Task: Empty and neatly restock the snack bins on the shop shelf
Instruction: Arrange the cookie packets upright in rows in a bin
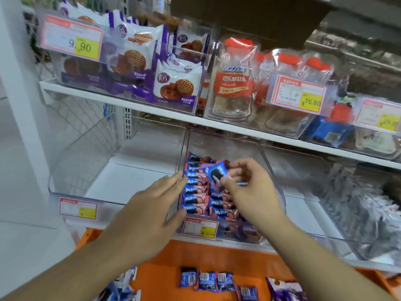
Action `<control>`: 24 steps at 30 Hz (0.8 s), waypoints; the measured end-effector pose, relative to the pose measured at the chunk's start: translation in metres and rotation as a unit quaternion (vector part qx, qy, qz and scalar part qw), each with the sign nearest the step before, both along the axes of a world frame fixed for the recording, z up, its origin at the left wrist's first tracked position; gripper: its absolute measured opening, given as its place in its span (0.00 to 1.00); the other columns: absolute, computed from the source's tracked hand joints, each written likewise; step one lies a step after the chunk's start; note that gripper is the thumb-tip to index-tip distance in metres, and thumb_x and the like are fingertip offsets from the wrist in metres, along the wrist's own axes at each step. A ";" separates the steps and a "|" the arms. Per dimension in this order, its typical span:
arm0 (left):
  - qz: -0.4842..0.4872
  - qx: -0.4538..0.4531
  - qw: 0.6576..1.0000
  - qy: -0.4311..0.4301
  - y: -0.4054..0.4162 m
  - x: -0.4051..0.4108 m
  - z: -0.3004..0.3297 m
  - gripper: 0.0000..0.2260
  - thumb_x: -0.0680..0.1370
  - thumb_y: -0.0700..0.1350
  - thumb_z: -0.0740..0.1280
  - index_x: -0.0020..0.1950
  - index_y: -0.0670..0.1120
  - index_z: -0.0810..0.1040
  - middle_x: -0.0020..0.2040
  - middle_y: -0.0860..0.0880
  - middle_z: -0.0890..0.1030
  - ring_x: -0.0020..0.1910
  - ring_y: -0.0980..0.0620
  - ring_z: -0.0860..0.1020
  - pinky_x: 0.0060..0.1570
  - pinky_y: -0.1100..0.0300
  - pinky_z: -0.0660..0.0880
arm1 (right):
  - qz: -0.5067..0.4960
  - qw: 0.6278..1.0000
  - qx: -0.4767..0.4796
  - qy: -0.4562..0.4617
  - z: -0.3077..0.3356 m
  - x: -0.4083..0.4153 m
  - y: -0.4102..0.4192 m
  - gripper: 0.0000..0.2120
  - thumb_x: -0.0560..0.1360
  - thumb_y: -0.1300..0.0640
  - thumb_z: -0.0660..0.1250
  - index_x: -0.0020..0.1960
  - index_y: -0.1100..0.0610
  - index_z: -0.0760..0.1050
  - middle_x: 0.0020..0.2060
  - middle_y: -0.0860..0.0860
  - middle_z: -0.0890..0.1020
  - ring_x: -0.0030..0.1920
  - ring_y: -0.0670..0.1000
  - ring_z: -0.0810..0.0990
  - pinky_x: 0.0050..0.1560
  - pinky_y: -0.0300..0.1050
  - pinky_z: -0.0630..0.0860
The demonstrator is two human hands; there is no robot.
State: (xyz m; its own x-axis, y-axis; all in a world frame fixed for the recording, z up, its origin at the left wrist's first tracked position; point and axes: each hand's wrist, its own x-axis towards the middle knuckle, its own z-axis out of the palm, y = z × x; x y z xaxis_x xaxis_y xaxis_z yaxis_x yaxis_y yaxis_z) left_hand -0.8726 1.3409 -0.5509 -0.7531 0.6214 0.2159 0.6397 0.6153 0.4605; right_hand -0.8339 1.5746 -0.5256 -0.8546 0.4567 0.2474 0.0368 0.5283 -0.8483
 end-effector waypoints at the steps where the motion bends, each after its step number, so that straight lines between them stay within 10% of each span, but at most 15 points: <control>1: -0.006 -0.017 1.000 0.003 0.001 -0.001 -0.005 0.32 0.84 0.62 0.55 0.82 0.67 0.38 0.81 0.69 0.38 0.81 0.65 0.43 0.79 0.61 0.48 | -0.015 0.999 0.038 -0.011 -0.003 -0.018 0.007 0.14 0.73 0.63 0.76 0.51 0.49 0.78 0.41 0.49 0.83 0.42 0.46 0.83 0.44 0.39 0.79; 5: -0.004 -0.040 0.999 0.035 -0.001 -0.009 -0.014 0.32 0.85 0.62 0.52 0.81 0.67 0.34 0.80 0.70 0.36 0.81 0.64 0.39 0.81 0.57 0.49 | -0.021 0.980 0.198 -0.016 -0.012 -0.089 0.033 0.07 0.74 0.59 0.74 0.51 0.52 0.80 0.43 0.47 0.85 0.44 0.50 0.83 0.46 0.45 0.79; 13: -0.019 -0.078 0.994 0.077 -0.005 -0.023 -0.031 0.35 0.76 0.59 0.64 0.83 0.55 0.61 0.81 0.60 0.64 0.74 0.56 0.72 0.66 0.59 0.66 | 0.025 0.920 0.373 -0.115 -0.047 -0.174 0.043 0.06 0.80 0.55 0.68 0.54 0.48 0.81 0.50 0.47 0.85 0.52 0.53 0.83 0.51 0.50 0.81; 21: 0.000 -0.080 0.994 0.076 -0.004 -0.024 -0.035 0.35 0.77 0.58 0.62 0.83 0.54 0.60 0.81 0.59 0.64 0.74 0.56 0.72 0.65 0.60 0.66 | -0.010 0.895 0.444 -0.055 -0.063 -0.179 0.047 0.10 0.81 0.55 0.68 0.59 0.47 0.85 0.55 0.47 0.73 0.64 0.55 0.66 0.64 0.51 0.69; 24: -0.012 -0.055 0.996 0.070 0.000 -0.022 -0.031 0.35 0.82 0.58 0.59 0.84 0.60 0.44 0.83 0.66 0.50 0.80 0.60 0.58 0.71 0.61 0.55 | 0.003 0.892 0.445 -0.076 -0.062 -0.175 0.046 0.13 0.82 0.51 0.67 0.65 0.43 0.82 0.59 0.48 0.71 0.66 0.55 0.64 0.66 0.51 0.68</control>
